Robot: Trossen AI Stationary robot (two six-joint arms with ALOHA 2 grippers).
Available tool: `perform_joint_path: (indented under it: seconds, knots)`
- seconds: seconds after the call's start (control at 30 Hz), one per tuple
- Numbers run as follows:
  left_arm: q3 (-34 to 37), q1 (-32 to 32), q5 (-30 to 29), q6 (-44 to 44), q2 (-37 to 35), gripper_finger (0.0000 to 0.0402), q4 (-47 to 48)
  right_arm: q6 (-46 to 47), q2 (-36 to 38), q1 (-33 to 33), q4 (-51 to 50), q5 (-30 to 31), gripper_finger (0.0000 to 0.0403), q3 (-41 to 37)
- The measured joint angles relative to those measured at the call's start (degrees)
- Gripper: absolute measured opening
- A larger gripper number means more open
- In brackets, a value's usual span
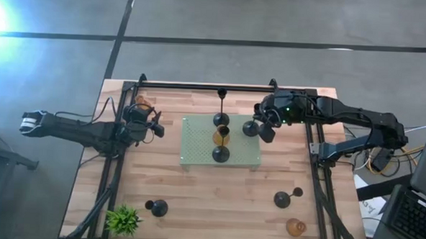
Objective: Pick & Place candle stick holders
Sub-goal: Put the black candle holder on the shelf
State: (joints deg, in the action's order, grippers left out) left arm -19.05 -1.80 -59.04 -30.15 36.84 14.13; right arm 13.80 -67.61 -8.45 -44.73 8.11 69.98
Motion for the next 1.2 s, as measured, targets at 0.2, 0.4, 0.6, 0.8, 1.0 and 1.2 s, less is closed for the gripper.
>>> perform_joint_path:
  seconds: [0.2,0.4,0.6,0.8,1.0,1.2]
  knots:
    - [0.00,0.00,-0.01,0.00,-0.02,0.0170,0.00,1.27,-0.31,1.71,0.06,0.78,0.0011,-1.70]
    - [0.00,0.00,0.04,-0.02,-0.02,0.0170,-0.02,1.16,-0.33,2.55,2.26,1.41,0.0011,-3.62]
    - [0.00,0.00,0.06,-0.31,-0.02,0.0170,-0.15,-2.25,-0.33,1.47,6.36,3.90,0.0011,-3.67]
    - [0.00,0.00,0.06,-0.31,0.00,0.0170,-0.15,-3.30,-0.33,-0.47,6.14,4.20,0.0011,-3.67]
    - [0.00,0.02,0.08,-0.28,0.00,0.0170,-0.15,-3.07,-0.33,-2.29,6.05,4.99,0.0011,-4.18]
    - [0.00,0.01,0.08,-0.28,-0.01,0.0170,-0.15,-1.55,-0.33,-4.10,6.30,0.64,0.0011,-5.94]
